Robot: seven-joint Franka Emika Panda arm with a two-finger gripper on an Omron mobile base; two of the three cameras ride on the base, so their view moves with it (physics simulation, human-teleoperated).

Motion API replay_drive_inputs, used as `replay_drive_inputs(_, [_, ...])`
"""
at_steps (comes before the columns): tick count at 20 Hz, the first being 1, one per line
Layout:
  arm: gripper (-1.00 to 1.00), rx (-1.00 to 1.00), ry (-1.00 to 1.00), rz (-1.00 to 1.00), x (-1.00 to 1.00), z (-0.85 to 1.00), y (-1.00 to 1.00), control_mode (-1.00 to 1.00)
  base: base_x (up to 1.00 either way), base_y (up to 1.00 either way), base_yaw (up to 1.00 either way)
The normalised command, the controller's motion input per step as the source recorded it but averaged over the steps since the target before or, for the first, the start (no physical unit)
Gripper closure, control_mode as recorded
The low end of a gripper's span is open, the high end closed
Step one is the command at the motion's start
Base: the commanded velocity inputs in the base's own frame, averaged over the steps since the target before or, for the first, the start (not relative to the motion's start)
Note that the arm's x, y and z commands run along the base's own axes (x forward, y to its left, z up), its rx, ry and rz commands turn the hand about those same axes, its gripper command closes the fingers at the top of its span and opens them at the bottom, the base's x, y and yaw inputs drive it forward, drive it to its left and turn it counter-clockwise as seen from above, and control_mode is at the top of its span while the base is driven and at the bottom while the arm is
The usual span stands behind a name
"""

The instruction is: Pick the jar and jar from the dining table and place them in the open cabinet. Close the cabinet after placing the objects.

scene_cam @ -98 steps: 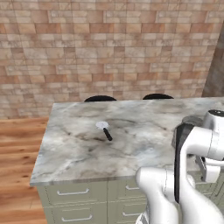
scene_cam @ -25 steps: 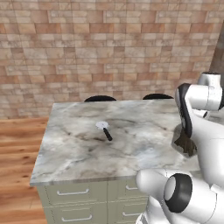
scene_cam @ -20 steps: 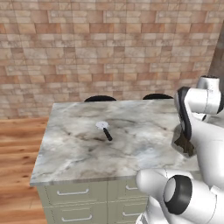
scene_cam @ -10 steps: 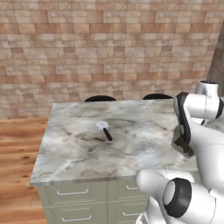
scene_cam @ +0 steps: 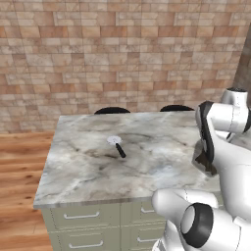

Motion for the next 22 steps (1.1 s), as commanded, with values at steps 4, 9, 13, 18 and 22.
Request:
replay_drive_inputs(4, [-1.0, -0.01, -0.01, 0.0, 0.0, 0.43, 0.0, -1.0, 0.0, 0.0, 0.0])
replay_drive_inputs(9, [-1.0, -0.01, 0.0, 0.0, 0.12, 0.15, 0.0, -1.0, 0.0, 0.0, 0.0])
replay_drive_inputs(13, [-1.0, 0.0, -0.02, 0.0, 0.37, 0.0, -0.01, -1.0, 0.0, 0.0, 0.0])
replay_drive_inputs(18, [-1.0, 0.0, 0.0, 0.0, 0.47, 0.0, -0.04, -1.0, 0.0, 0.0, 0.0])
replay_drive_inputs(22, [-1.0, 0.0, 0.0, 0.0, 0.25, -0.08, -0.12, -1.0, 0.0, 0.0, 0.0])
